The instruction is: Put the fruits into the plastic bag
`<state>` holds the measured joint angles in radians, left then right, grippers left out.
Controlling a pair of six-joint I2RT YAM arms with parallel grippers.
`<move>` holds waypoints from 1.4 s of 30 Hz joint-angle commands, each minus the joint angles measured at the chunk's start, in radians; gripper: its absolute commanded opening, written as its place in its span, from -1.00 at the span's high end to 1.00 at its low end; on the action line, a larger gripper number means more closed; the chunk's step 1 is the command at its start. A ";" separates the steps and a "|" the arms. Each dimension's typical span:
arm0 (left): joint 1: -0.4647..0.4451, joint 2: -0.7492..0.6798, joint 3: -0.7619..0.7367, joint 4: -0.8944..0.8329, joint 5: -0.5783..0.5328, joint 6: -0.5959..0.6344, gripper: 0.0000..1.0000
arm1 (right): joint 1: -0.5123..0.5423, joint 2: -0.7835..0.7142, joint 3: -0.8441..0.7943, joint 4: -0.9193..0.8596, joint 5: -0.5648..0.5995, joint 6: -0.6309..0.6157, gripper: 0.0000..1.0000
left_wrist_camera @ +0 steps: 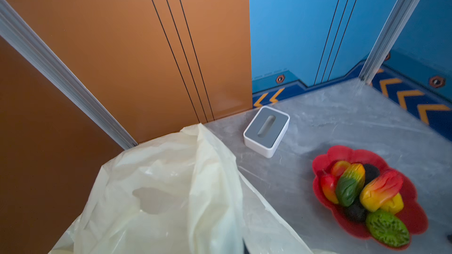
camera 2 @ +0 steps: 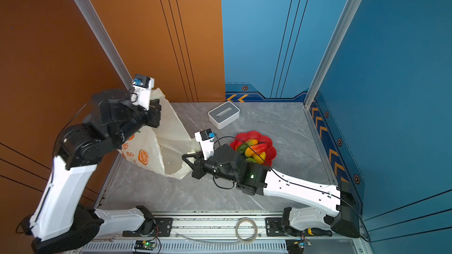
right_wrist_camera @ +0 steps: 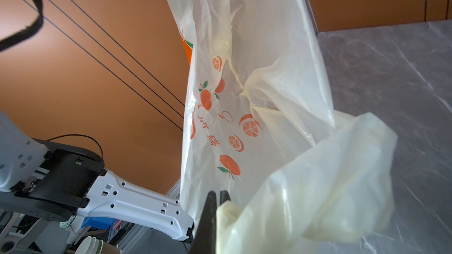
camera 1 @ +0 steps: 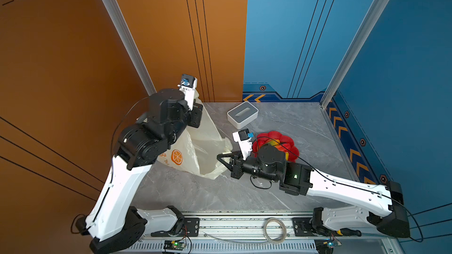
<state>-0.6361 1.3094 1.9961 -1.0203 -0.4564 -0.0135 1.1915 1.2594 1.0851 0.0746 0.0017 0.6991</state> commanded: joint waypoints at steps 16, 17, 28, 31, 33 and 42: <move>0.055 0.568 -0.020 0.015 0.352 -0.013 1.00 | -0.242 -0.137 -0.509 -0.033 0.186 0.487 1.00; 0.051 0.591 -0.008 0.015 0.354 -0.012 1.00 | -0.244 -0.142 -0.515 -0.038 0.188 0.489 1.00; 0.035 0.634 0.049 0.014 0.403 -0.029 1.00 | -0.236 -0.162 -0.522 -0.062 0.150 0.466 1.00; 0.038 0.633 0.041 0.013 0.405 -0.023 1.00 | -0.210 -0.156 -0.519 -0.061 0.156 0.465 1.00; 0.042 0.632 0.034 0.012 0.410 -0.023 1.00 | -0.188 -0.148 -0.510 -0.064 0.155 0.471 1.00; 0.033 0.582 -0.019 0.011 0.422 -0.013 1.00 | -0.090 -0.183 -0.392 -0.352 0.196 0.389 -0.23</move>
<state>-0.5968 1.9450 1.9995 -0.9955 -0.0586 -0.0330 1.0740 1.1110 0.6262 -0.0929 0.1612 1.1461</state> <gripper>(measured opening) 0.045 0.577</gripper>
